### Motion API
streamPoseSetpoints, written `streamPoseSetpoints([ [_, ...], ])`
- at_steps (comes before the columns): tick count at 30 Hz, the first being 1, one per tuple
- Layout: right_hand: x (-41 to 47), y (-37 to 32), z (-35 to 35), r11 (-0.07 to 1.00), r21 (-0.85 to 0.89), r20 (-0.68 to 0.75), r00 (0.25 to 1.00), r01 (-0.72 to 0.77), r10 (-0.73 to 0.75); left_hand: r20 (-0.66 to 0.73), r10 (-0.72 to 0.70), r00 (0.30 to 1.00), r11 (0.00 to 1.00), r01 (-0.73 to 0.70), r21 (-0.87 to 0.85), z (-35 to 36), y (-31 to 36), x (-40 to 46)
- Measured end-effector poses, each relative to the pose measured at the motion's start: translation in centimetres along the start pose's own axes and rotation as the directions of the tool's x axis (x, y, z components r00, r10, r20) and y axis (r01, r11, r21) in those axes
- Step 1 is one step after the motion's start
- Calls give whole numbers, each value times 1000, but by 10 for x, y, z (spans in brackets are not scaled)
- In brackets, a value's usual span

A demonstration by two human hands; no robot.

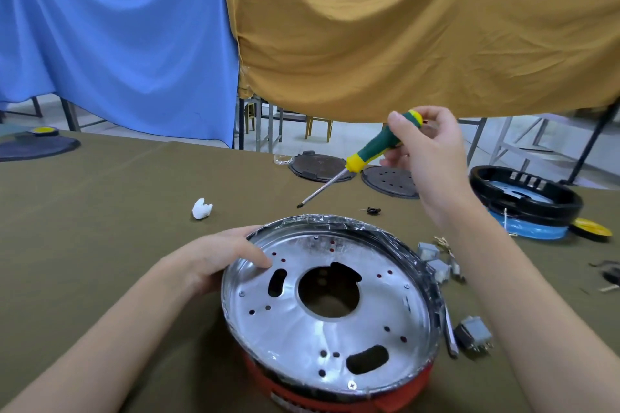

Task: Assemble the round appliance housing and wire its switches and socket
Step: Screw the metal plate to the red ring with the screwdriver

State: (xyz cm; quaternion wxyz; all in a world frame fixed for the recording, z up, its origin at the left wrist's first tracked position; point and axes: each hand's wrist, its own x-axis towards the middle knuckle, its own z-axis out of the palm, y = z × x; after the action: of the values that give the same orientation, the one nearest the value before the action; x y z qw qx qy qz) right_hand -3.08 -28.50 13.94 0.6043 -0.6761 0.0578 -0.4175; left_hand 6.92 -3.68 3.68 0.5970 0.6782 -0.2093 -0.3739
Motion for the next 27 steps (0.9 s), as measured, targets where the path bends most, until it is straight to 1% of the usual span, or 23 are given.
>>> streamPoseSetpoints([
  [2, -3, 8, -18, 992, 44, -2, 993, -115, 115, -12, 7, 1000, 1000, -7, 6, 0, 0, 1],
  [4, -9, 16, -36, 965, 122, 0, 972, -234, 235, -29, 12, 1000, 1000, -12, 6, 1, 1, -1],
  [8, -24, 36, -71, 851, 313, -1, 896, -421, 444, -41, 26, 999, 1000, -25, 4, 5, 2, -3],
  [11, -39, 51, -97, 789, 391, -15, 854, -474, 521, -127, 38, 991, 999, -41, -16, 3, 6, -5],
  [12, -44, 56, -103, 778, 407, -23, 846, -479, 533, -190, 35, 981, 999, -41, -25, 1, 10, -3],
  [14, -51, 62, -112, 784, 393, -54, 839, -480, 541, -263, 38, 964, 999, -41, -9, -2, 15, -1],
  [15, -55, 64, -114, 806, 353, -72, 846, -474, 529, -291, 46, 956, 998, -54, -19, -2, 18, -2],
  [16, -58, 66, -113, 843, 278, -89, 862, -460, 500, -330, 66, 942, 995, -86, -48, -3, 18, -1],
  [18, -64, 65, -108, 914, 1, -105, 909, -406, 404, -428, 71, 901, 977, -149, -151, -3, 16, 0],
  [20, -70, 66, -98, 908, -290, -61, 953, -303, 298, -499, 53, 865, 942, -209, -261, -2, 10, -8],
  [21, -74, 68, -94, 886, -397, -17, 966, -242, 256, -507, 49, 860, 923, -232, -305, -2, 7, -11],
  [23, -80, 74, -87, 794, -602, 127, 973, -77, 191, -486, 48, 872, 904, -245, -350, 0, 7, -14],
  [25, -84, 82, -86, 632, -770, 282, 936, 89, 210, -501, 44, 864, 891, -261, -372, 2, 8, -16],
  [27, -89, 86, -88, 435, -874, 361, 889, 218, 281, -532, 75, 843, 879, -309, -365, 4, 6, -15],
])
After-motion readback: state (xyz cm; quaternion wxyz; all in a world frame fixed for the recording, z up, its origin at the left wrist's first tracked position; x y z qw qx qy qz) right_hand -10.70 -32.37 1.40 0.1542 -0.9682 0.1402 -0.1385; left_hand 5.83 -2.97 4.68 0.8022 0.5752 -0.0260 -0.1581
